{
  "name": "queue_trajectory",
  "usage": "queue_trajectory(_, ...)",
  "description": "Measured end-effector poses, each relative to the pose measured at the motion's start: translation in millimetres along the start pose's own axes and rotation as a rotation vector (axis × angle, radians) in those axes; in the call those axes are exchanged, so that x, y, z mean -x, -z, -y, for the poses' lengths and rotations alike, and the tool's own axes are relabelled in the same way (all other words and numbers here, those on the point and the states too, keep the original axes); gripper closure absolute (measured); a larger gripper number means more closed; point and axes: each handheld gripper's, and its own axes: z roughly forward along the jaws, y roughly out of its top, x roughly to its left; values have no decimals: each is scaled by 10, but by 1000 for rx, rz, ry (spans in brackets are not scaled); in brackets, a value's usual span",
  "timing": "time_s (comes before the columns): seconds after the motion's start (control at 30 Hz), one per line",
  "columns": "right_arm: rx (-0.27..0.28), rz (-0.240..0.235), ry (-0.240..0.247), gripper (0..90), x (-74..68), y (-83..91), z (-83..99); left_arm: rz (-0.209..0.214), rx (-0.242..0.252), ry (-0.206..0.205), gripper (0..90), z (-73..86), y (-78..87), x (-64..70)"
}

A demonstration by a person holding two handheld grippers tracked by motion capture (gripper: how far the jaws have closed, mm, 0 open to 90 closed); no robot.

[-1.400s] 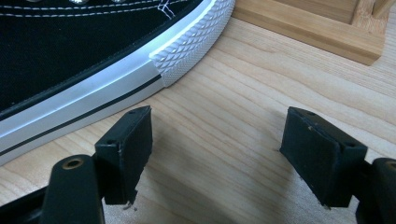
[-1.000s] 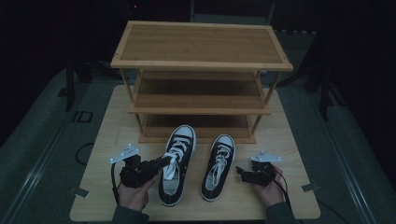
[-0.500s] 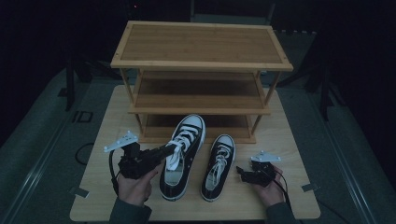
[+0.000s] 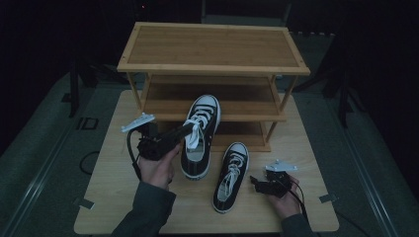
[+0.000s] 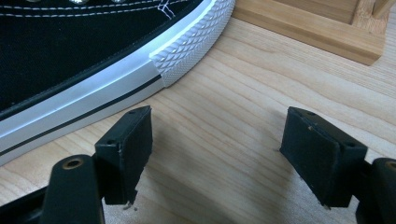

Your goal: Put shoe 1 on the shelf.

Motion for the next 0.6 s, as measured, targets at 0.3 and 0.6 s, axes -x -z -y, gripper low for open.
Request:
queue_trajectory(0.3, 0, 0, 0, 243, 0, 0, 0, -29, 57, 18, 865, -151, -343, -115)
queue_trajectory(0.6, 0, 0, -1, 243, 0, 0, 0, -72, 92, -2, 864, -342, -605, -317)
